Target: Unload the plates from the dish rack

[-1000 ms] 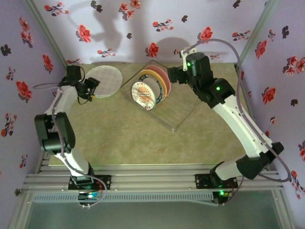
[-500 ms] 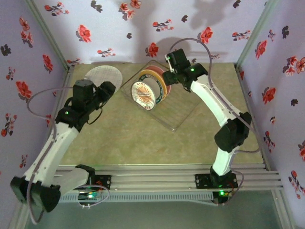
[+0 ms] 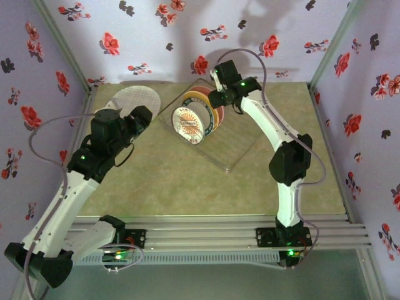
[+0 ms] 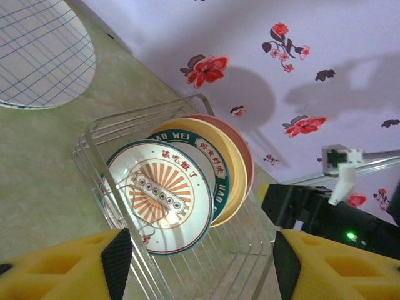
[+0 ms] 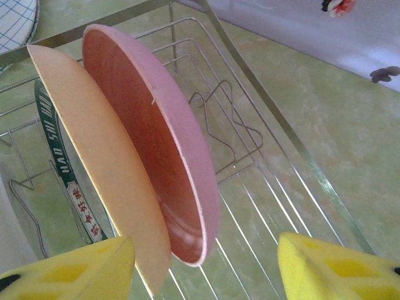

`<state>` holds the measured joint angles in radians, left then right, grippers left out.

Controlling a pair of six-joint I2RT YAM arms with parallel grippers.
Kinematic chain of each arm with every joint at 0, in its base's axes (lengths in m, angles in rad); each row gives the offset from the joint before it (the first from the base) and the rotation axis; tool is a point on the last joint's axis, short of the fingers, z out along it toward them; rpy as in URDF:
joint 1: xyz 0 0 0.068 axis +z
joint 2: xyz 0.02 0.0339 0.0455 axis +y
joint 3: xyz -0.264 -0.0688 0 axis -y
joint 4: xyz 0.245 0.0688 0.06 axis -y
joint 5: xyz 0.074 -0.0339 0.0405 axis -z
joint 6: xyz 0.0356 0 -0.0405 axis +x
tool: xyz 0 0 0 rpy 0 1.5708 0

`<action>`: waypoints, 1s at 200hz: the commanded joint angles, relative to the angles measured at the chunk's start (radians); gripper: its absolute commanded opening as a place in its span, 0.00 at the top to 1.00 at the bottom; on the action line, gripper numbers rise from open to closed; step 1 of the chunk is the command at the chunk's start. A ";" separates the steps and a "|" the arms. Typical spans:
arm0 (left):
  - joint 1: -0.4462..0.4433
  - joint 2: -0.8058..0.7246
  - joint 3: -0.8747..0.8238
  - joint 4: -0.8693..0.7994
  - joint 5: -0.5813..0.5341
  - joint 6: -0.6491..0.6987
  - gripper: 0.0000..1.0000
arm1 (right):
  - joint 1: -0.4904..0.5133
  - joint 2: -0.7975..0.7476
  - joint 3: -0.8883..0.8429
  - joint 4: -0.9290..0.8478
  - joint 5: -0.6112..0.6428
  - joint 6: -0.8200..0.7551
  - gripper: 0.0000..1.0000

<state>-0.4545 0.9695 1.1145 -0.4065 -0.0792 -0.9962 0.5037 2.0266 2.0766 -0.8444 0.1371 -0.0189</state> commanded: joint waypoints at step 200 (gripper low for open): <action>-0.044 0.007 0.071 0.058 -0.022 0.041 0.36 | -0.040 0.161 0.122 -0.014 -0.041 -0.032 0.56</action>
<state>-0.4911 0.9768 1.1568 -0.3691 -0.0792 -0.9752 0.4664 2.1582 2.1727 -0.8436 0.1036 -0.0277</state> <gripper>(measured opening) 0.643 0.455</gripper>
